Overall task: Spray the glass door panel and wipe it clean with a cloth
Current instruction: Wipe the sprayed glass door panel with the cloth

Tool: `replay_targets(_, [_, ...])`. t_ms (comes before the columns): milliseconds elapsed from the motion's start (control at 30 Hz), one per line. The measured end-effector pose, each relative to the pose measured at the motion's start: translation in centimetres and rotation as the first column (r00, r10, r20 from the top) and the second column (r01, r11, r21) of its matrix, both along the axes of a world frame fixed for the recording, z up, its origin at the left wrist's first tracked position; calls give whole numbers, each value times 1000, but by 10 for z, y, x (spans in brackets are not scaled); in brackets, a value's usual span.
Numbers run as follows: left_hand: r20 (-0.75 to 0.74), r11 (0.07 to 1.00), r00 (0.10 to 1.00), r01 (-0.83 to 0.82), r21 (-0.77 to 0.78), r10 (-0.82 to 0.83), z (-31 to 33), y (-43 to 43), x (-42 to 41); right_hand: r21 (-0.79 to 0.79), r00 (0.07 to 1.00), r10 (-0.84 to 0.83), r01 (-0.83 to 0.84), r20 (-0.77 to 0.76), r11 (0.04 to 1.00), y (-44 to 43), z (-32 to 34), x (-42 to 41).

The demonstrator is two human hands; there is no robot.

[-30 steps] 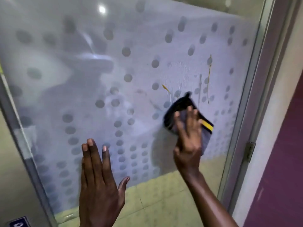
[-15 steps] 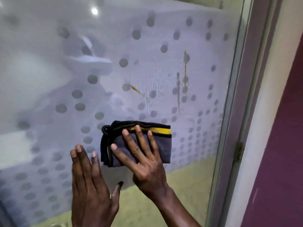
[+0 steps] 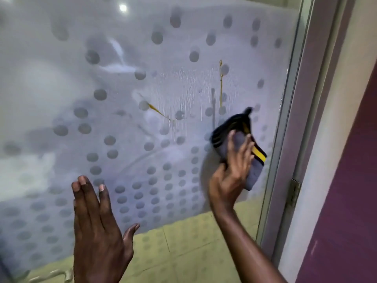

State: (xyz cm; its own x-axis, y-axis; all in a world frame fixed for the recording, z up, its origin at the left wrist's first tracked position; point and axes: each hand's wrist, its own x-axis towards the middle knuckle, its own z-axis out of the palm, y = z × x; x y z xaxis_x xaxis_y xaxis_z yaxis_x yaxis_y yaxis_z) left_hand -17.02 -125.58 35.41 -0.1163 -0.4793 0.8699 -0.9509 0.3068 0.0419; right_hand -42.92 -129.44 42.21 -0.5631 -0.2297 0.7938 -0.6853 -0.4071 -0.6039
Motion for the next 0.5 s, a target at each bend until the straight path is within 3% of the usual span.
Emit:
replay_targets(67, [4, 1000, 1000, 6, 1, -6, 1, 0, 0, 13, 905, 7, -2, -426, 1000, 4, -18, 22])
replay_targets(133, [20, 1000, 1000, 11, 13, -11, 3, 0, 2, 26, 646, 31, -17, -763, 999, 5, -28, 29])
replay_targets(200, [30, 1000, 999, 8, 28, -9, 4, 0, 3, -5, 445, -3, -3, -895, 1000, 3, -25, 23])
replay_targets(233, [35, 1000, 999, 3, 26, -4, 3, 1, 5, -29, 435, -31, 12, -900, 1000, 1, -20, 15])
replay_targets(267, [38, 1000, 999, -2, 16, 1, 2, 0, 6, -49, 483, -60, 35, -874, 998, 0, -12, 5])
replay_targets(333, [31, 1000, 1000, -5, 5, 5, -1, -1, 8, -62, 702, -114, 100, -703, 993, -5, 9, -20])
replay_targets(400, [26, 1000, 1000, -9, 15, 8, -2, 0, 9, -39, 949, -124, 118, -292, 992, -10, 36, -44])
replay_targets(433, [26, 1000, 1000, -13, 22, 12, -1, 0, 10, -24, 996, -79, 78, -30, 997, -10, 51, -49])
replay_targets(467, [28, 999, 999, -20, 30, 19, -2, 1, 9, -26, 985, -33, 38, 170, 999, -10, 64, -48])
replay_targets(500, [27, 999, 999, -27, 37, 26, -2, 2, 9, -38, 965, -8, 19, 264, 999, -10, 73, -40])
